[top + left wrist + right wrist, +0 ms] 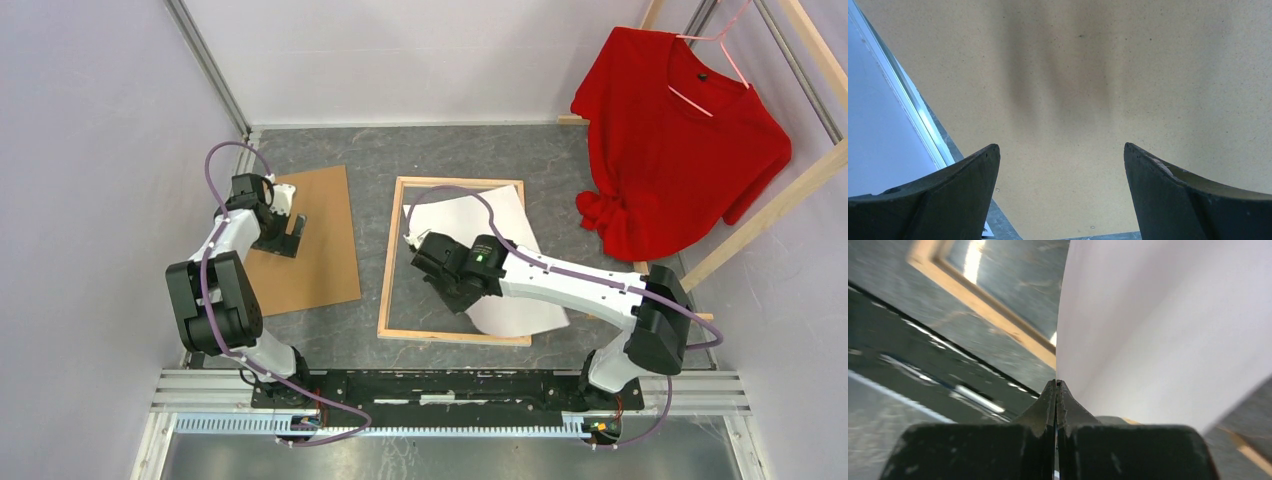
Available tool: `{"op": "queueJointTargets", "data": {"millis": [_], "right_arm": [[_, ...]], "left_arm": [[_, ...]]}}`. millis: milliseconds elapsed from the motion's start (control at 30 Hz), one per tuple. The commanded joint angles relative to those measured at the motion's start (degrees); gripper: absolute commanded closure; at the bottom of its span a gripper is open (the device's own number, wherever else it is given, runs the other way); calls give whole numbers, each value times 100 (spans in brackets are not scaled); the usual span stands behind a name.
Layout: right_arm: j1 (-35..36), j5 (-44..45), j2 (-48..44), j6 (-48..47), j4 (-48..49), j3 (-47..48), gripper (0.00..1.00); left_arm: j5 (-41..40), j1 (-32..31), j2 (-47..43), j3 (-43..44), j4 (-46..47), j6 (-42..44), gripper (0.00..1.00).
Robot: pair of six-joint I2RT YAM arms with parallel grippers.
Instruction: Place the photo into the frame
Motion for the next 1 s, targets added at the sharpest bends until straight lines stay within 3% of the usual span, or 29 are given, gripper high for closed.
{"op": "queueJointTargets", "data": {"millis": [0, 100, 233, 367, 967], "right_arm": [[-67, -731, 295, 1680, 937, 340, 100], [-85, -758, 639, 2368, 1204, 535, 100], [-82, -258, 1019, 2417, 1171, 1055, 100], [-84, 282, 1007, 2530, 1457, 1002, 100], [-84, 1015, 1243, 1404, 1520, 974, 100]], "left_arm": [[51, -30, -228, -113, 225, -123, 0], [-2, -31, -266, -161, 242, -89, 0], [-42, -33, -339, -231, 280, -2, 0], [-199, -30, -349, -286, 298, 46, 0], [-253, -29, -336, -298, 273, 134, 0]]}}
